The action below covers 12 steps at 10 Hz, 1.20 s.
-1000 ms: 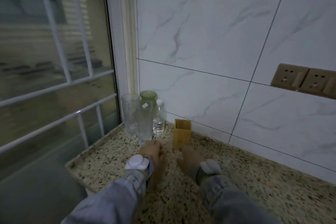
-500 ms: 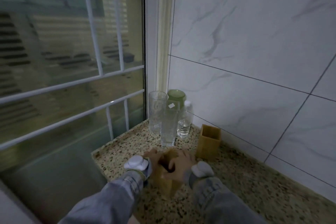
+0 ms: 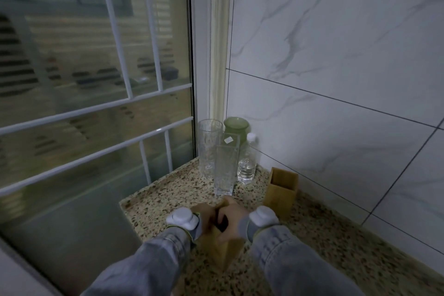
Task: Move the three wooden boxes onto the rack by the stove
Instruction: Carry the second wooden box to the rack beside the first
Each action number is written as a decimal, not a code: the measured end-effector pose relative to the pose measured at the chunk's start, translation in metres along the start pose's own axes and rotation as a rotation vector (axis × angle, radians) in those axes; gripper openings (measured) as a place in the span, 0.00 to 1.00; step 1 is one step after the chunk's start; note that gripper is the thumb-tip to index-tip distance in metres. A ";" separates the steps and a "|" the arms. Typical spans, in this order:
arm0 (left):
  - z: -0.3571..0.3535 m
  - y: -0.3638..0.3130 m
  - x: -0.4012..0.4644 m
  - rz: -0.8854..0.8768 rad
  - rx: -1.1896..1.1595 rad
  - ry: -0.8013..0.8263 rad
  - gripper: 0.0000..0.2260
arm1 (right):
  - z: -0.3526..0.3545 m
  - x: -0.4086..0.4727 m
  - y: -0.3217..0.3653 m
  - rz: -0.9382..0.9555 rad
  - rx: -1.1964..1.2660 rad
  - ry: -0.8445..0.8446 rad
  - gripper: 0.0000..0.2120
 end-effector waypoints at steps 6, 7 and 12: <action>0.032 -0.123 -0.030 -0.596 0.061 -0.214 0.18 | 0.043 -0.150 -0.054 -0.472 0.213 -0.648 0.44; 0.030 -0.145 -0.055 -0.675 -0.017 -0.244 0.13 | 0.035 -0.194 -0.058 -0.599 0.215 -0.712 0.42; -0.073 -0.336 -0.205 -1.130 0.020 -0.006 0.07 | -0.065 -0.456 -0.058 -1.150 0.259 -0.815 0.46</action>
Point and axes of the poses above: each hand's wrist, its own x-axis towards the middle knuckle, its own z-axis out of the back of the hand, y = z × x, the point moved 7 cm from there along x, towards the middle knuckle, and after that the axes turned 9 degrees about z, right-handed, at the moved point
